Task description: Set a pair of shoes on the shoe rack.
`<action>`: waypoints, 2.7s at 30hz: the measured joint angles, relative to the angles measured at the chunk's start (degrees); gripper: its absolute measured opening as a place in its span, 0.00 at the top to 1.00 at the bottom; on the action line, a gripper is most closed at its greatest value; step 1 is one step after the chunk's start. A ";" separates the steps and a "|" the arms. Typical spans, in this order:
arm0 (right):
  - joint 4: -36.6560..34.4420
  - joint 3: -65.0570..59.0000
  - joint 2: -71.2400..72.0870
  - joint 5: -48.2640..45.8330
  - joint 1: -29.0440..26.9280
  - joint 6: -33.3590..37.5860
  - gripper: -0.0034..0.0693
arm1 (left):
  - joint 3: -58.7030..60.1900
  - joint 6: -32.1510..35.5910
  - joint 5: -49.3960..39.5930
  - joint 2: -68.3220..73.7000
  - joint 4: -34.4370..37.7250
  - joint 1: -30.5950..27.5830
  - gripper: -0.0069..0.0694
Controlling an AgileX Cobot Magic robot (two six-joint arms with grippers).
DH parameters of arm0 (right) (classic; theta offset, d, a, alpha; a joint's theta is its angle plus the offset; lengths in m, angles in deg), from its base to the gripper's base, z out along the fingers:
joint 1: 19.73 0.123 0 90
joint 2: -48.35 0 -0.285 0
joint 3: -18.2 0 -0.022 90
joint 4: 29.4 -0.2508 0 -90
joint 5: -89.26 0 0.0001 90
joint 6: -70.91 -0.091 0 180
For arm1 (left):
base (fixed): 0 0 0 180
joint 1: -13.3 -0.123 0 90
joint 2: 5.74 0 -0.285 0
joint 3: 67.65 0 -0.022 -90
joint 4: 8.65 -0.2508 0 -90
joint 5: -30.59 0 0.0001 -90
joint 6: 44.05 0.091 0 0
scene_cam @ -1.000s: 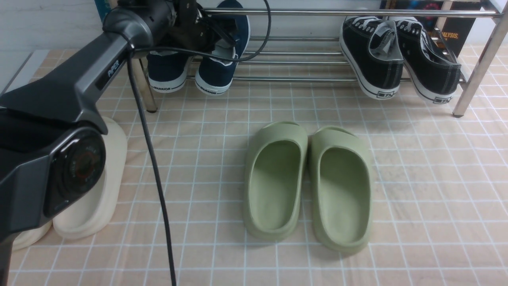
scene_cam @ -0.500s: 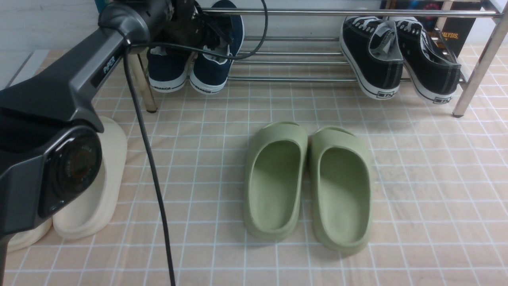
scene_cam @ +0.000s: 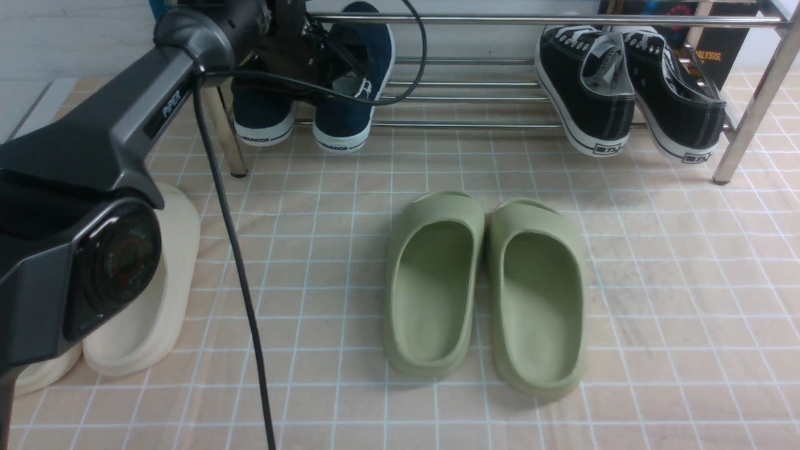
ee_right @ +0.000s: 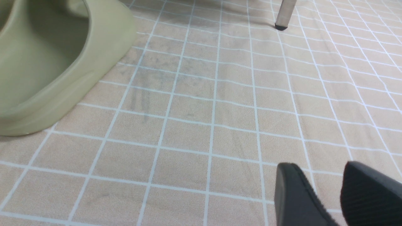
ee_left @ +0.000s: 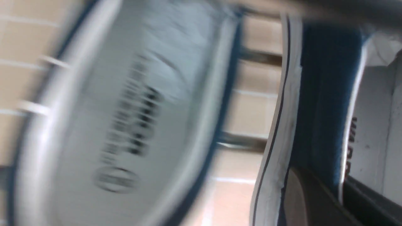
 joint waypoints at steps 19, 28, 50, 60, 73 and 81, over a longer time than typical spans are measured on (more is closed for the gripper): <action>0.00 0.00 0.00 0.00 0.00 0.00 0.62 | 0.08 -6.43 3.87 0.16 0.30 -2.06 0.62; 0.00 0.00 0.00 0.00 0.00 0.00 0.62 | 0.08 -6.43 3.69 -2.32 0.28 -2.06 0.34; 0.00 0.00 0.00 0.00 0.00 0.00 0.62 | 4.25 23.10 -20.89 -45.20 -2.95 -2.00 0.91; 0.00 0.00 0.00 0.00 0.00 0.00 0.62 | 52.70 22.17 3.45 -81.85 -4.72 -2.00 0.91; 0.00 0.00 0.00 0.00 0.00 0.00 0.62 | 115.56 15.07 45.47 -112.51 -9.12 -2.00 0.90; 0.00 0.00 0.00 0.00 0.00 0.00 0.62 | 127.53 14.90 45.23 -112.71 -9.27 -2.00 0.89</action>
